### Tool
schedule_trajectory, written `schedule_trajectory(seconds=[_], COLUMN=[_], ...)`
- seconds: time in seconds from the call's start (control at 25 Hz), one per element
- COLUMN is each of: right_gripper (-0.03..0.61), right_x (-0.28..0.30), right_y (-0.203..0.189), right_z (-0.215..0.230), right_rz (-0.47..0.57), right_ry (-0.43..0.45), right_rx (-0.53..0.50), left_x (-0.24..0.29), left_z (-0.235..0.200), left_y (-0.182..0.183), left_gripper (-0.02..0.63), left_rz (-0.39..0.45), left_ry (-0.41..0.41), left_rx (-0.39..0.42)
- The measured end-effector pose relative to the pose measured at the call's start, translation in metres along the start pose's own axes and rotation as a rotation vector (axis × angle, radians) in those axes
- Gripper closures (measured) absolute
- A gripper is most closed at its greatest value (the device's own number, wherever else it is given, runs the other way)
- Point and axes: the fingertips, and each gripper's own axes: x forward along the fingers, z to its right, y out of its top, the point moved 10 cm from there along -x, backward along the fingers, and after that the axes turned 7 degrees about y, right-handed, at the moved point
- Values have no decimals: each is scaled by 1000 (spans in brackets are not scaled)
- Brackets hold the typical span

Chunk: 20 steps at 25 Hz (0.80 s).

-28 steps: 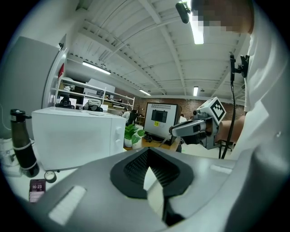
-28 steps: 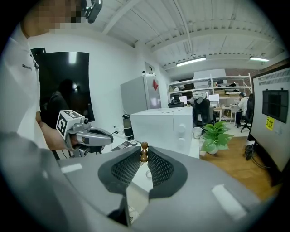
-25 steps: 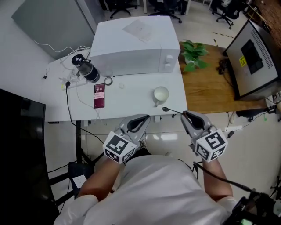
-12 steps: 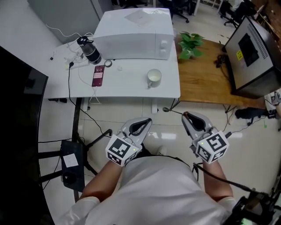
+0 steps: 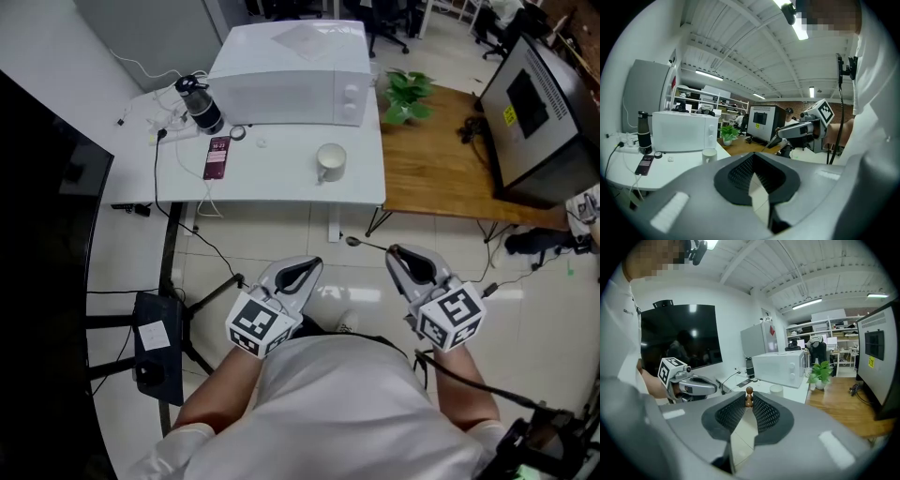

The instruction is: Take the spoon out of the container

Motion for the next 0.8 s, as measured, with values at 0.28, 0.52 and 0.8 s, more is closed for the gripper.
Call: schedule_trajectory(seconds=[0.28,0.52,0.8], right_gripper=[522,522,523], right_x=[10,26,37], right_y=[9,8,5], right_z=[-17,-32,-45], right_rz=[19,19,2], right_ry=[-45,-76,-97], right_rx=[17,34,42], left_x=[-7,-16,-21], left_z=[-25,-44,-50], left_y=[8,5,2], left_gripper=[609,609,609], left_rz=[-24,-33,-30], left_ry=[-62,-98,-134], left_rx=[9,14,-1])
